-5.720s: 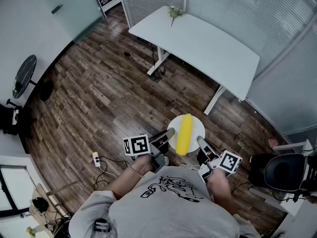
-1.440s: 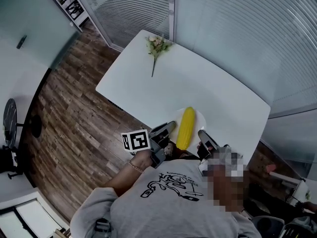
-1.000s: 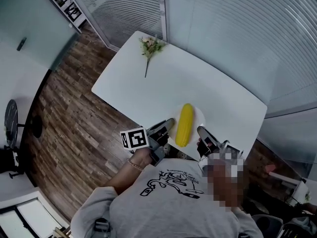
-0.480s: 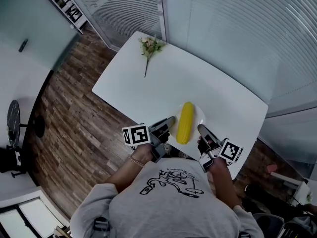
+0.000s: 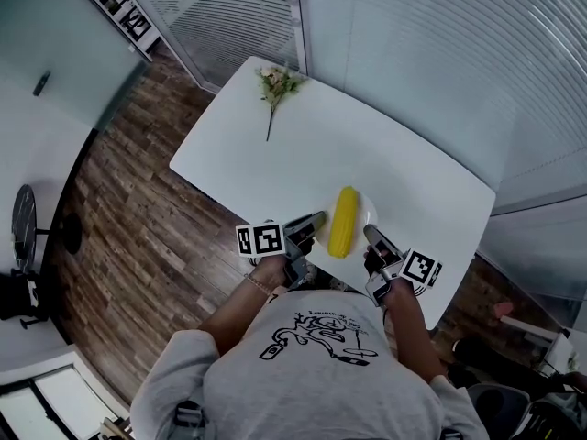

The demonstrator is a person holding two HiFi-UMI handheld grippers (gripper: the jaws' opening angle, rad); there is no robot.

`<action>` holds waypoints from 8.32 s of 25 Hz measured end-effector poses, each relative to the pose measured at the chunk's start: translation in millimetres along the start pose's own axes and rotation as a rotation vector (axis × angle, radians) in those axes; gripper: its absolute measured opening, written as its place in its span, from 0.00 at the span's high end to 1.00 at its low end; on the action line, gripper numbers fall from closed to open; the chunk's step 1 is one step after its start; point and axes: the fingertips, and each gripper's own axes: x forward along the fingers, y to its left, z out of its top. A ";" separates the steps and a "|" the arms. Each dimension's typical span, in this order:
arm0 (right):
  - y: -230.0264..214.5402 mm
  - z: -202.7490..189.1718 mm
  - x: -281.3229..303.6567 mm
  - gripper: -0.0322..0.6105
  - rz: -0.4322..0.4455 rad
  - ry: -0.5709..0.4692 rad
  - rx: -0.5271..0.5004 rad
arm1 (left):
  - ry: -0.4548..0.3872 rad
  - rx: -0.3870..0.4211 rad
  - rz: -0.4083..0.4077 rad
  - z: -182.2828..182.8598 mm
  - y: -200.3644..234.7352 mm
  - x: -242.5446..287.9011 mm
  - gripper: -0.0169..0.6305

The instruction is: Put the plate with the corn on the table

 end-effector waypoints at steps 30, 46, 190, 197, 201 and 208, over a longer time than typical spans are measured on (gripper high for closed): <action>-118.3 -20.5 50.2 0.91 -0.141 0.082 0.040 | 0.097 0.069 0.161 -26.3 125.3 39.3 0.90; -178.2 -29.6 63.8 0.90 -0.254 0.113 0.056 | 0.187 0.139 0.277 -46.5 182.1 62.1 0.86; 187.2 35.1 -62.8 0.94 -0.117 -0.238 -1.252 | -0.439 1.065 0.090 47.2 -184.7 -68.3 0.92; 205.9 39.8 -81.1 0.94 -0.139 -0.295 -1.267 | -0.495 1.054 0.087 51.1 -202.3 -86.5 0.92; 209.7 38.5 -84.1 0.94 -0.133 -0.299 -1.249 | -0.503 1.053 0.074 53.2 -208.3 -87.7 0.92; 215.4 37.1 -83.2 0.94 -0.141 -0.305 -1.277 | -0.489 1.070 0.066 54.4 -210.0 -86.6 0.92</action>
